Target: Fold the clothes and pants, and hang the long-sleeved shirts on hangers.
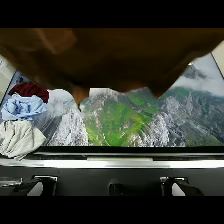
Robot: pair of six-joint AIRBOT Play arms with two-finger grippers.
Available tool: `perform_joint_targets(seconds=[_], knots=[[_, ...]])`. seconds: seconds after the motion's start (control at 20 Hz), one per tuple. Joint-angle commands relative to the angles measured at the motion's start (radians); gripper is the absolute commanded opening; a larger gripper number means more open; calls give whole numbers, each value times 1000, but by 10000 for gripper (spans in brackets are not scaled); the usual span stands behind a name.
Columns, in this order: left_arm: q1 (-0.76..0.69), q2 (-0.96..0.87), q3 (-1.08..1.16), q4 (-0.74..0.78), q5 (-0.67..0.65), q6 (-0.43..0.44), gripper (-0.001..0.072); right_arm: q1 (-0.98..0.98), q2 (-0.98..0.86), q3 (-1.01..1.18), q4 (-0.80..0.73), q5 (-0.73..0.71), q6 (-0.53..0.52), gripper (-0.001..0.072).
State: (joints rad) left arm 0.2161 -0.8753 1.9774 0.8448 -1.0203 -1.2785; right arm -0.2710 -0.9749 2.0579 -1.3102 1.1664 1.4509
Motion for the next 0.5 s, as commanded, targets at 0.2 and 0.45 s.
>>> perform_joint_targets(seconds=[0.2,0.45], knots=[[1,128,50,29,98,-22,17,0,154,36,-64,-117,14,49],[0,-5,-34,154,-196,-117,18,1,-5,26,-53,189,53,48]])
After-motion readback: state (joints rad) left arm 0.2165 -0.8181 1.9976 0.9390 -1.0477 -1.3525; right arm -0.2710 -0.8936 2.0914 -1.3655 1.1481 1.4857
